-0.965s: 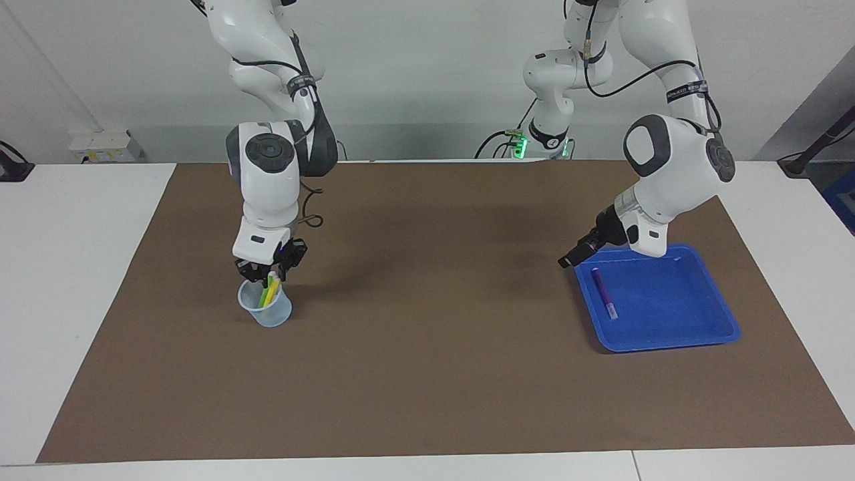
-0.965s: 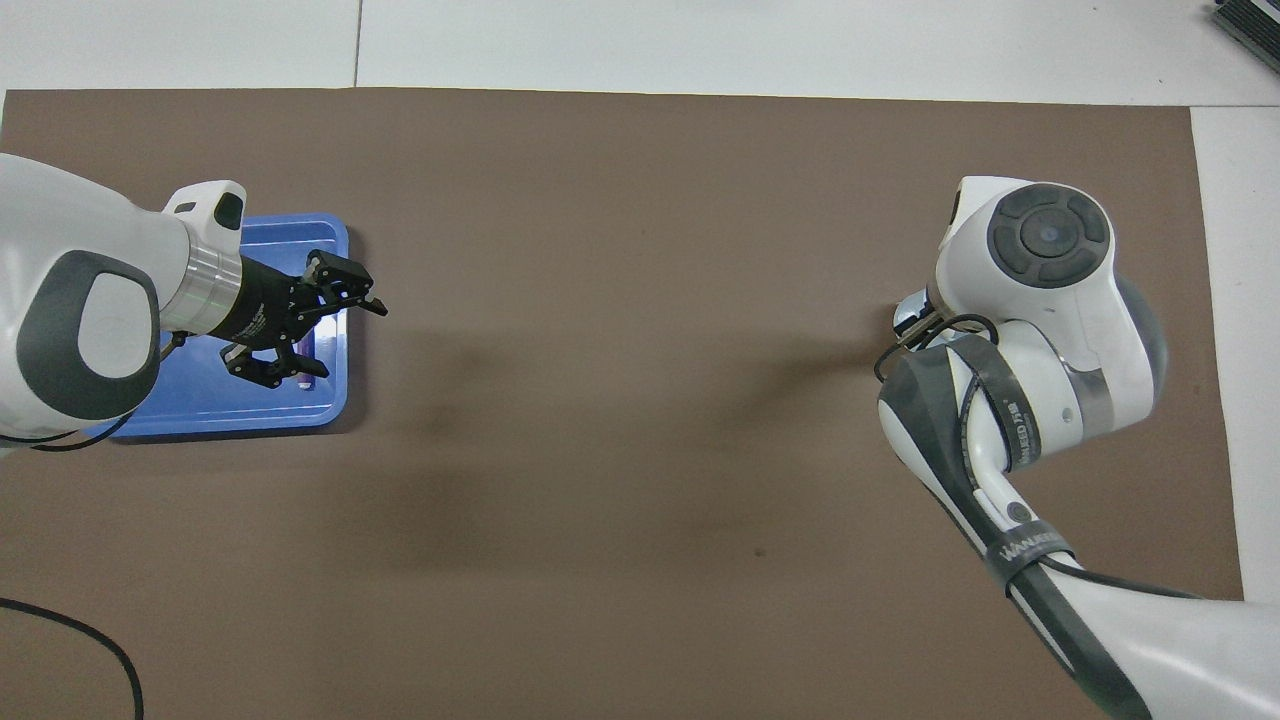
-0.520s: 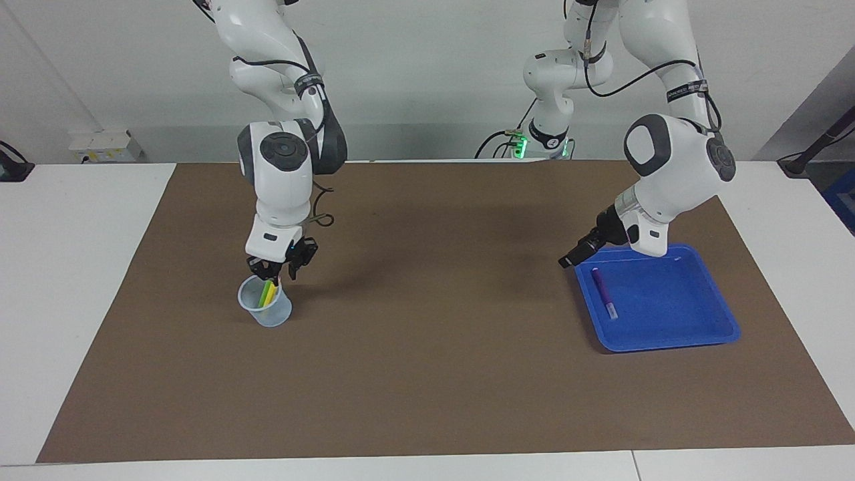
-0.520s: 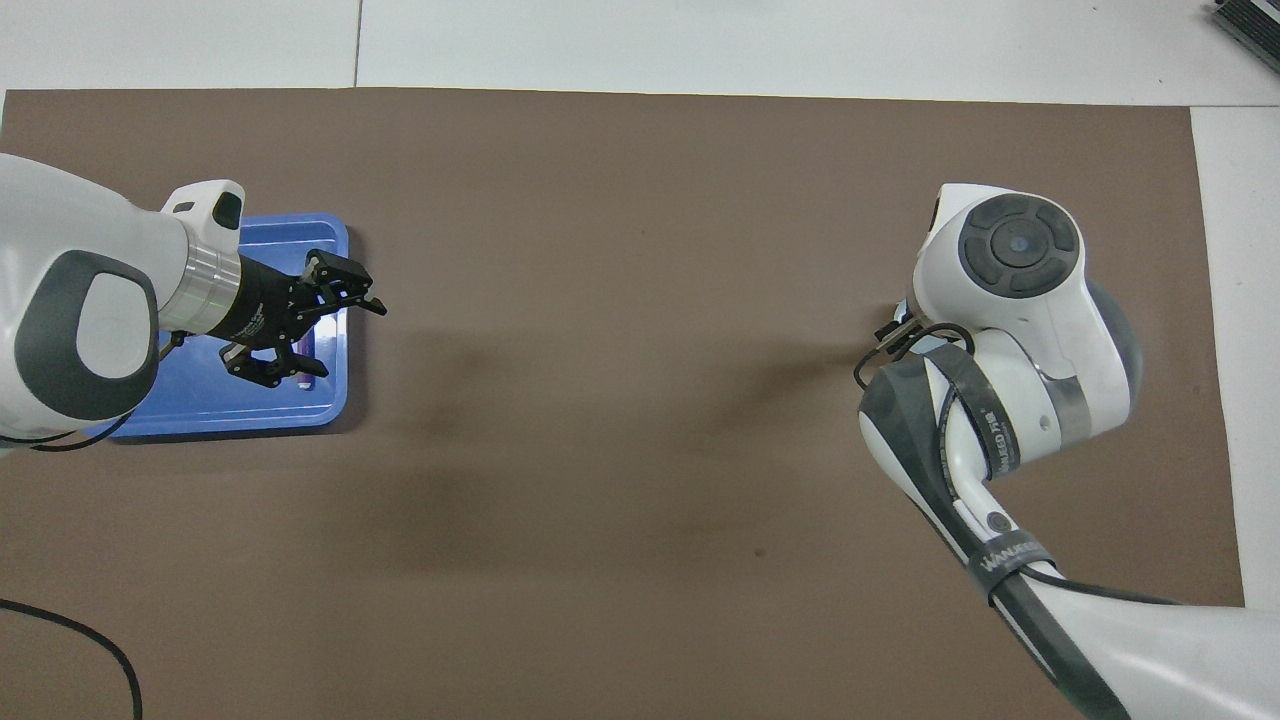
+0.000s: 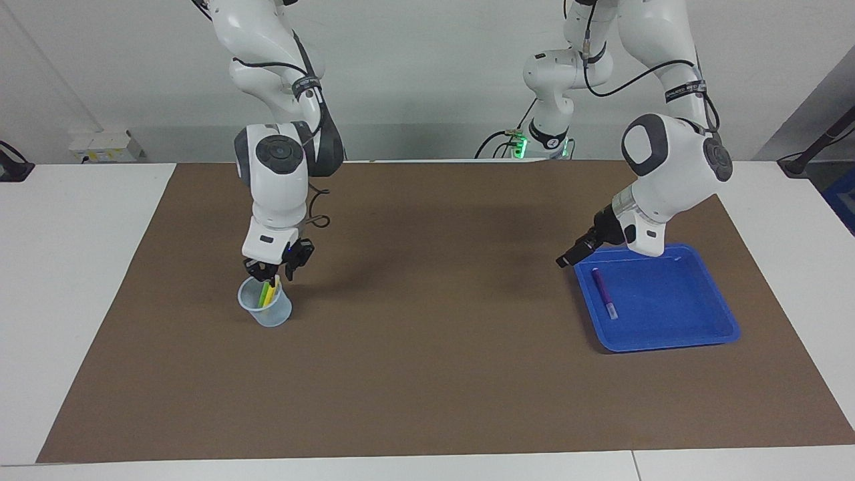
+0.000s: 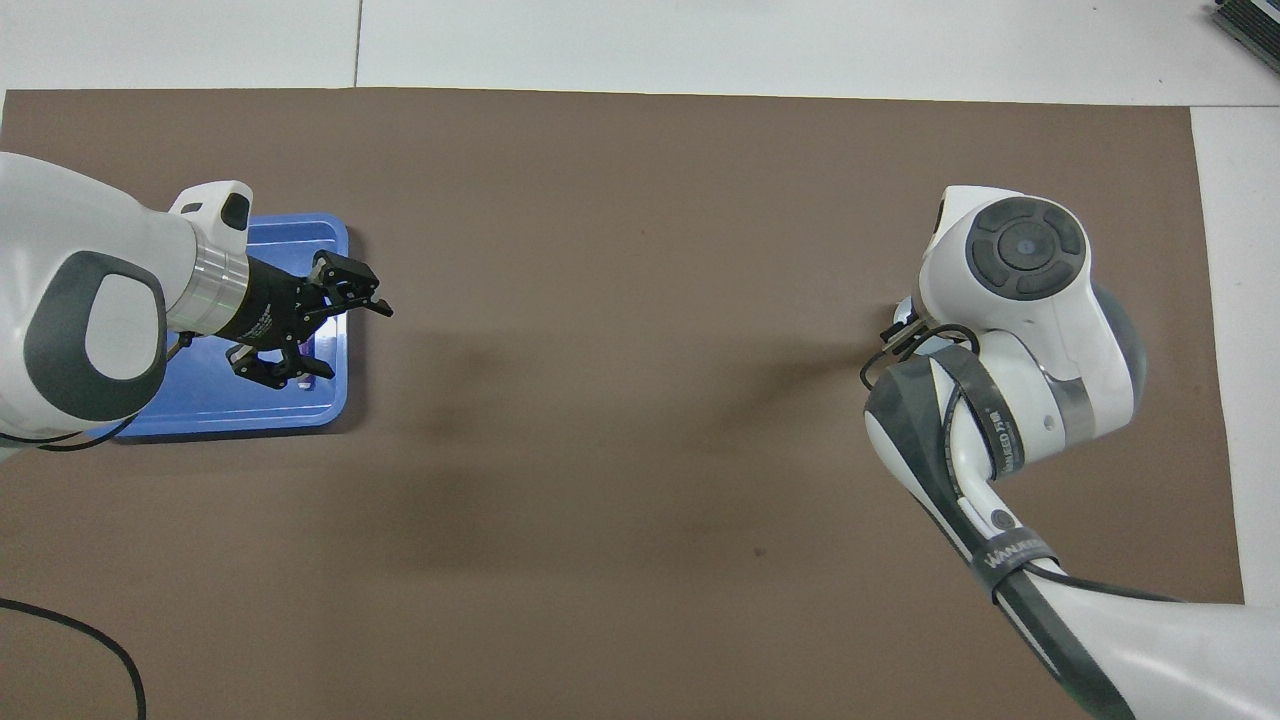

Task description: Right arm passes pens to left for tray arrangement

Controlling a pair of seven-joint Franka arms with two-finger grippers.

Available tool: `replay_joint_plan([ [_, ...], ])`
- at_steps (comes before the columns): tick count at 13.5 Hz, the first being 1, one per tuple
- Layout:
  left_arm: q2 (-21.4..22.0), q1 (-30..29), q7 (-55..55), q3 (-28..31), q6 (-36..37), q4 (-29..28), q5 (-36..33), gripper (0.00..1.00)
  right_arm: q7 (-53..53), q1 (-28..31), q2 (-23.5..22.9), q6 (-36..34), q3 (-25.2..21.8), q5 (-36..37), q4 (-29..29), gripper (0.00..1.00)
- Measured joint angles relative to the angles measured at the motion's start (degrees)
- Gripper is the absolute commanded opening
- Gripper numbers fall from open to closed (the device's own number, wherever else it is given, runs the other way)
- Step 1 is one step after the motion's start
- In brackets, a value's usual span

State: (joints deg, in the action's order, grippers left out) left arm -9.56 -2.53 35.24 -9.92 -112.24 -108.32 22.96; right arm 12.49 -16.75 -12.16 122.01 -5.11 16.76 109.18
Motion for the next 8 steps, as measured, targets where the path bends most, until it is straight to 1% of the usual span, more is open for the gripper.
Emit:
replay_joint_plan([
  [6, 0.0, 0.6, 1.5, 0.0, 0.1, 0.0, 0.7, 0.99, 0.5, 0.8, 0.0, 1.0, 0.0, 0.1, 1.2, 0.37],
  [8, 0.0, 0.6, 1.7, 0.0, 0.2, 0.0, 0.7, 0.99, 0.5, 0.8, 0.0, 1.0, 0.0, 0.1, 1.3, 0.36],
])
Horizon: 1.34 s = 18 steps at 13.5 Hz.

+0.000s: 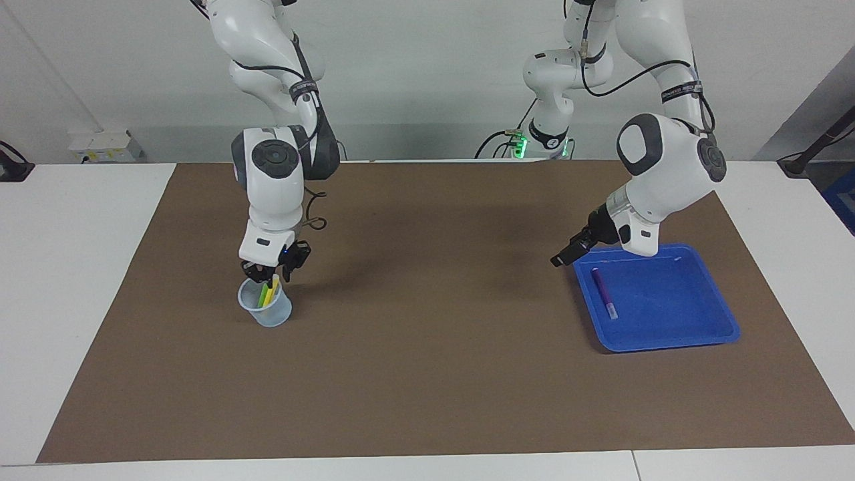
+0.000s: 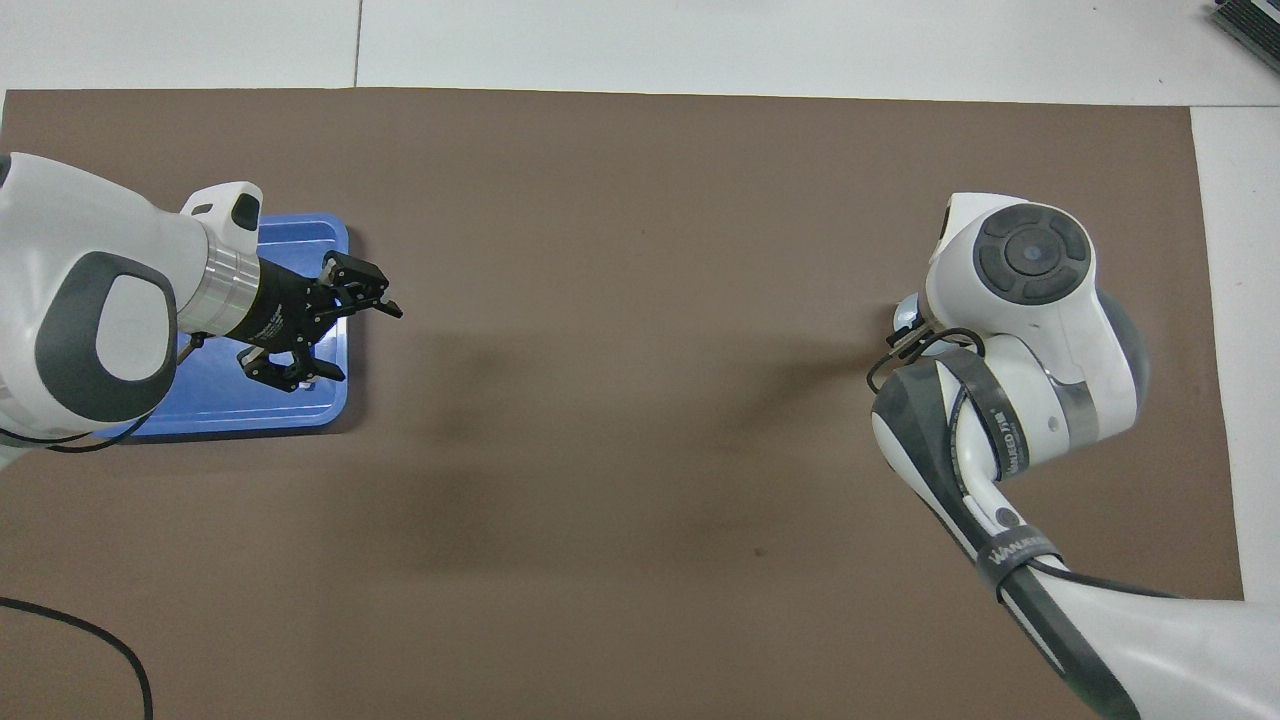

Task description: Right arm passes pens to left for tray arrangement

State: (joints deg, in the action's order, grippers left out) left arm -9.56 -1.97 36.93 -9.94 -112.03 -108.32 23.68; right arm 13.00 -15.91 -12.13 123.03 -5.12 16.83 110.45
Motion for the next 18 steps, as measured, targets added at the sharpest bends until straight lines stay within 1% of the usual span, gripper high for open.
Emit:
replay_joint_plan([
  [2, 0.0, 0.0, 0.1, 0.0, 0.1, 0.0, 0.6, 0.99, 0.0, 0.0, 0.0, 0.0, 0.0, 0.0, 0.0, 0.33],
  [9, 0.0, 0.0, 0.8, 0.0, 0.4, 0.0, 1.8, 0.99, 0.0, 0.0, 0.1, 0.0, 0.0, 0.0, 0.0, 0.28],
  [16, 0.2, 0.0, 1.5, 0.0, 1.8, 0.0, 3.6, 0.99, 0.3, 0.1, 0.2, 0.0, 0.0, 0.1, -0.1, 0.21],
  [18, 0.4, 0.0, 1.8, 0.0, 2.3, 0.0, 4.5, 0.99, 1.5, 0.5, 0.4, 0.0, -0.1, 0.1, -0.2, 0.15],
])
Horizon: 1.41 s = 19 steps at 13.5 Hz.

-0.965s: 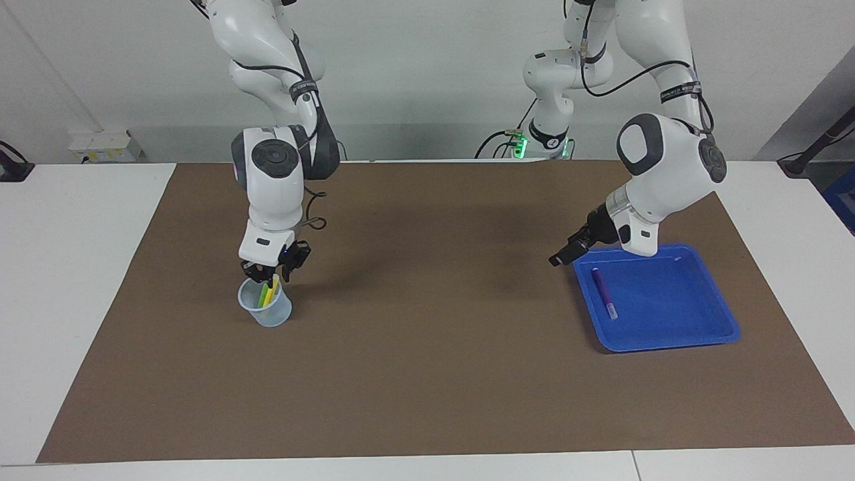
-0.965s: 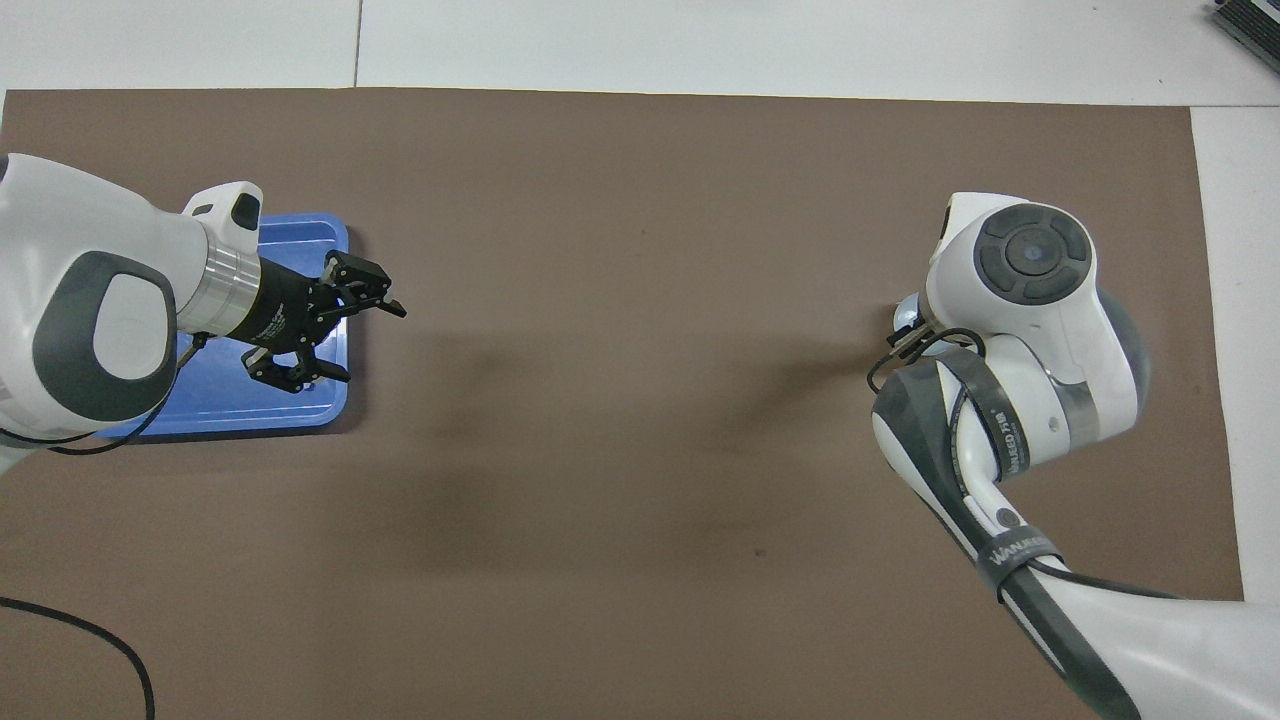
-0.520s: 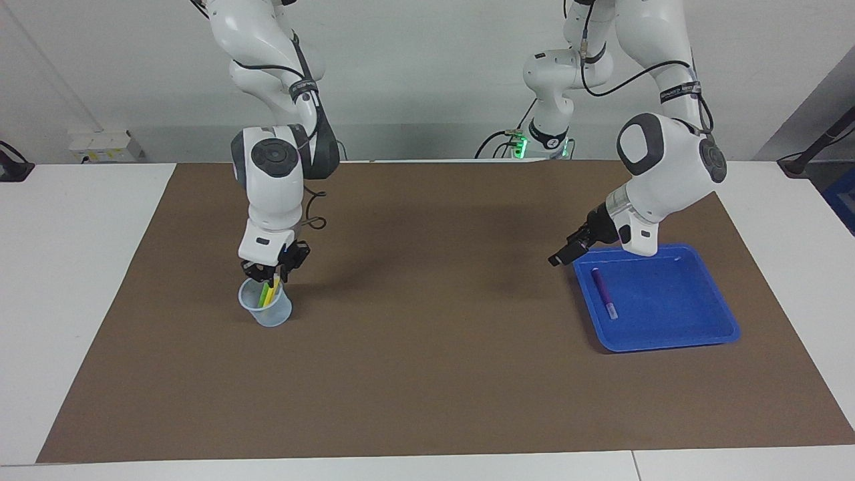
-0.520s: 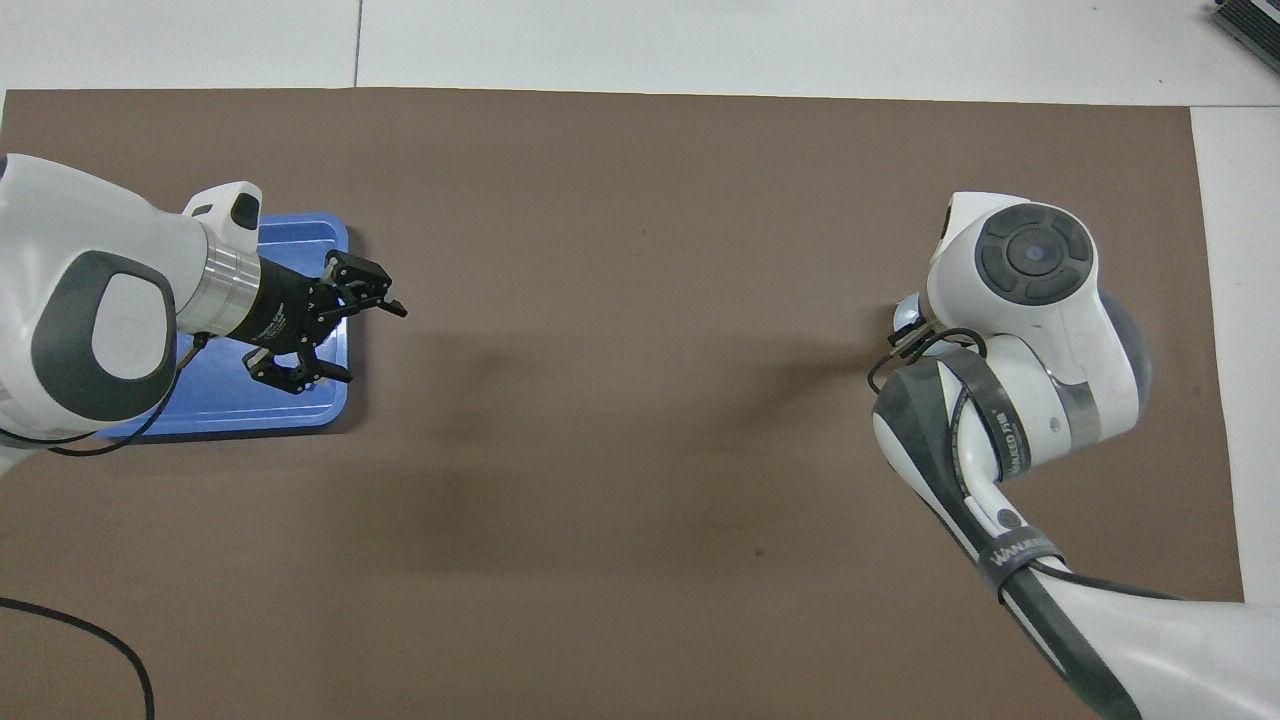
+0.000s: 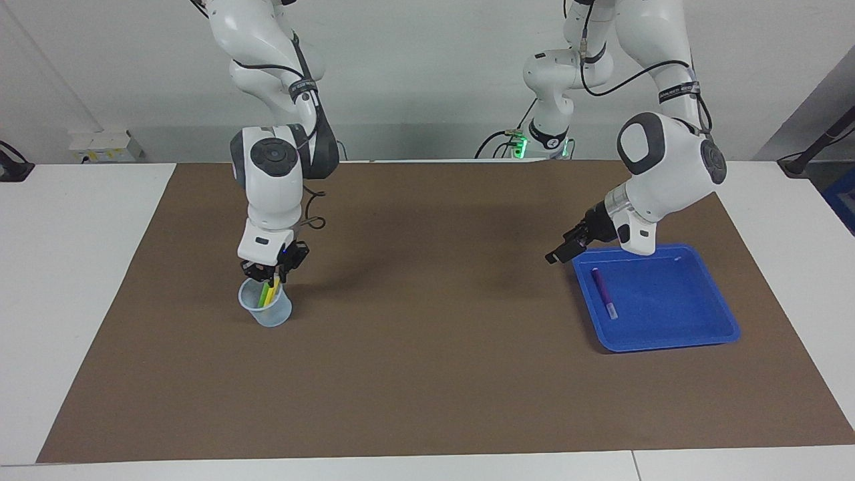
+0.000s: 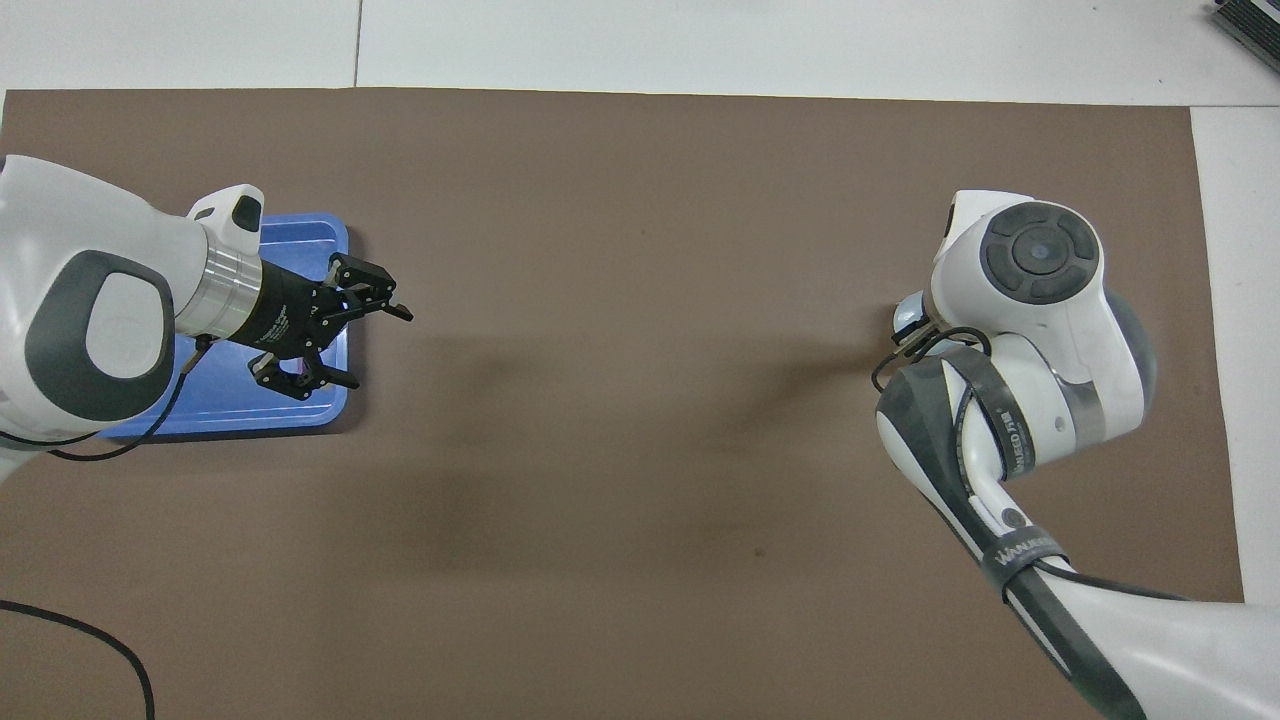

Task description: Right arm passes pens to left for tray arrangement

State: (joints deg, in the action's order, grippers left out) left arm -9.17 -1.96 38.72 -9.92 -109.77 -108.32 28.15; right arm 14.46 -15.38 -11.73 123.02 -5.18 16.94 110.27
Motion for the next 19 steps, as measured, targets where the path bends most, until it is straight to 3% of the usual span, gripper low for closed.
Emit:
replay_joint_plan([
  [1, 0.1, 0.0, 0.2, 0.0, 0.1, 0.0, 0.2, 0.99, 0.8, 0.4, 0.2, 0.0, 0.0, 0.1, -0.3, 0.11],
  [7, 0.4, 0.2, 2.0, -0.2, 1.6, 0.0, 2.3, 0.99, 3.4, 2.4, 0.5, -1.9, -0.1, 0.0, -1.6, 0.09],
  [19, 1.6, 0.2, 19.7, -0.2, 7.0, 0.0, 19.3, 0.99, 7.1, 4.3, 5.9, -24.4, -0.1, -12.9, -16.6, 0.09],
])
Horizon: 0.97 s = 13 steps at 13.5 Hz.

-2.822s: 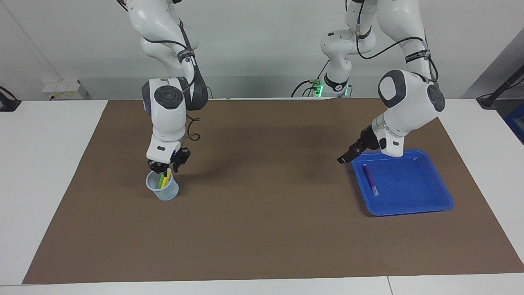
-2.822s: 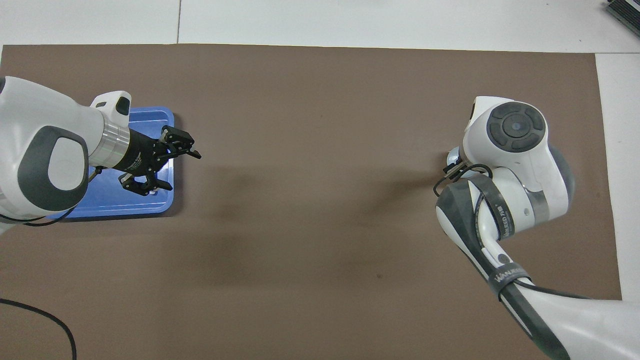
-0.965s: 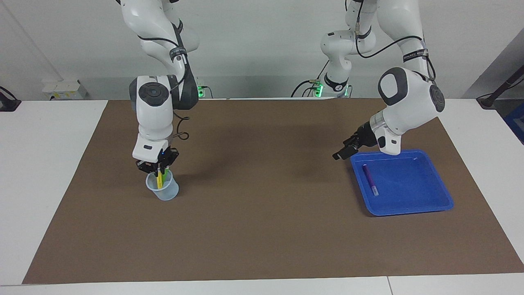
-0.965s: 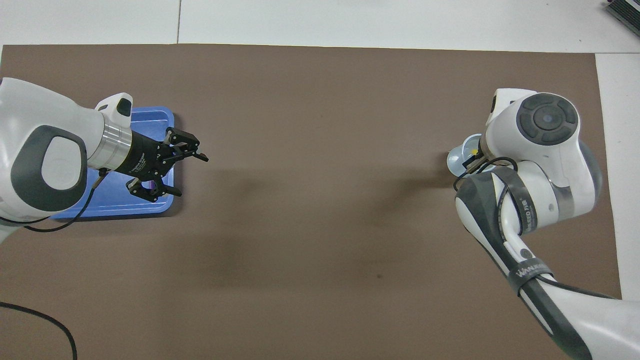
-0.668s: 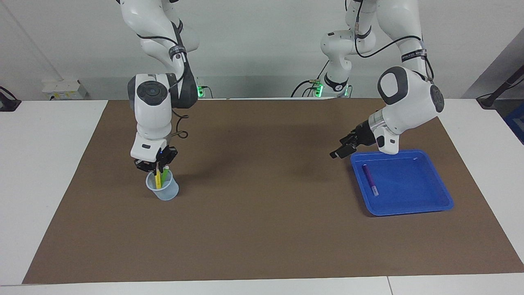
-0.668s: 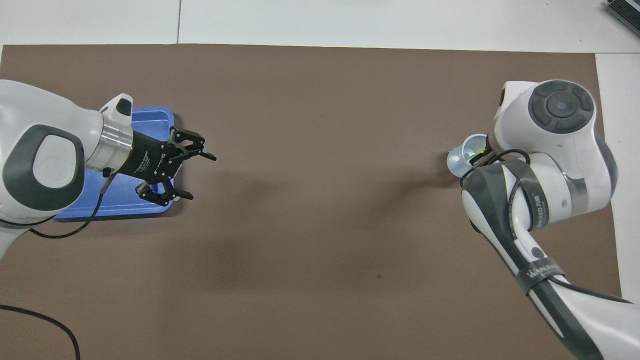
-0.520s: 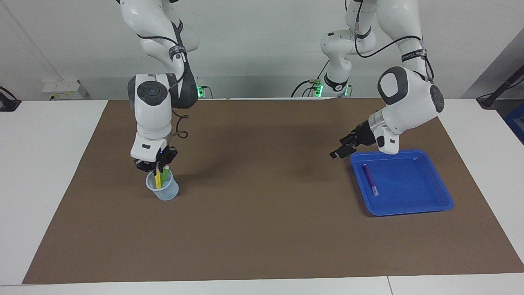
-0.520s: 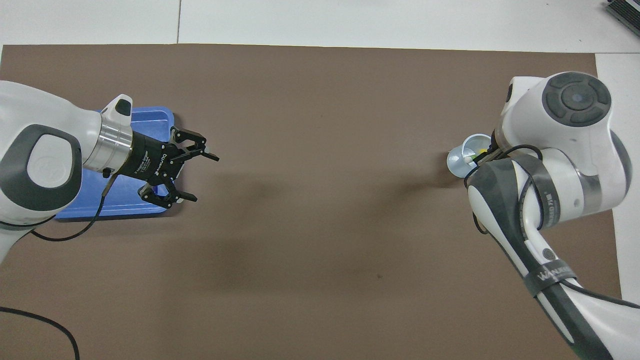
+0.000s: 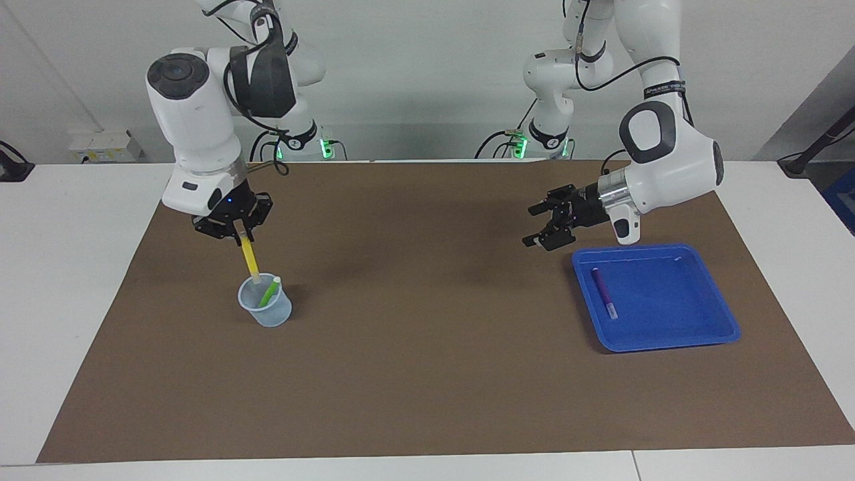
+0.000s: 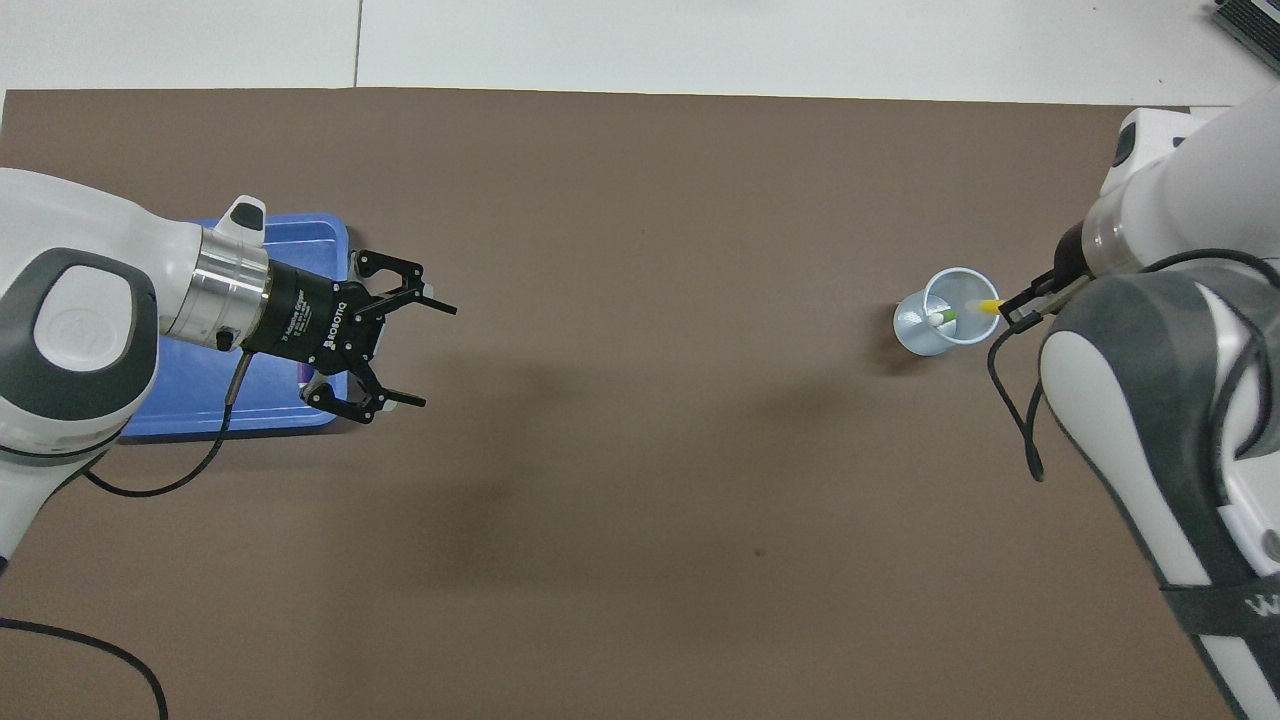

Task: Right arm passes pens to left for tray arrangement
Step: 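Grasp the yellow pen in the cup with the right gripper, then carry the yellow pen toward the left gripper while it approaches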

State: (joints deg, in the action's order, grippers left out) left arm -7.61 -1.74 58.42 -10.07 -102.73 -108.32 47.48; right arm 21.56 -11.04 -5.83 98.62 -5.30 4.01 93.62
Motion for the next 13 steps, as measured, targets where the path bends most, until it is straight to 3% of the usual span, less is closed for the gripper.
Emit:
replay_joint_plan([
  [3, 0.3, 0.0, 3.7, -0.1, 0.0, 0.1, 4.1, 0.99, -0.2, 0.3, 0.3, -5.2, -0.1, -6.7, -5.0, 0.09],
  [7, 1.9, 0.1, 11.0, -1.9, 0.0, 1.8, 5.0, 0.99, -9.8, 0.0, 0.1, -5.2, 0.3, -16.9, -5.4, 0.09],
  [13, 2.0, 0.2, 16.1, -4.3, -6.2, 2.8, 9.4, 0.99, -35.6, -9.8, -1.0, 4.2, 1.0, -26.6, -4.3, 0.09],
])
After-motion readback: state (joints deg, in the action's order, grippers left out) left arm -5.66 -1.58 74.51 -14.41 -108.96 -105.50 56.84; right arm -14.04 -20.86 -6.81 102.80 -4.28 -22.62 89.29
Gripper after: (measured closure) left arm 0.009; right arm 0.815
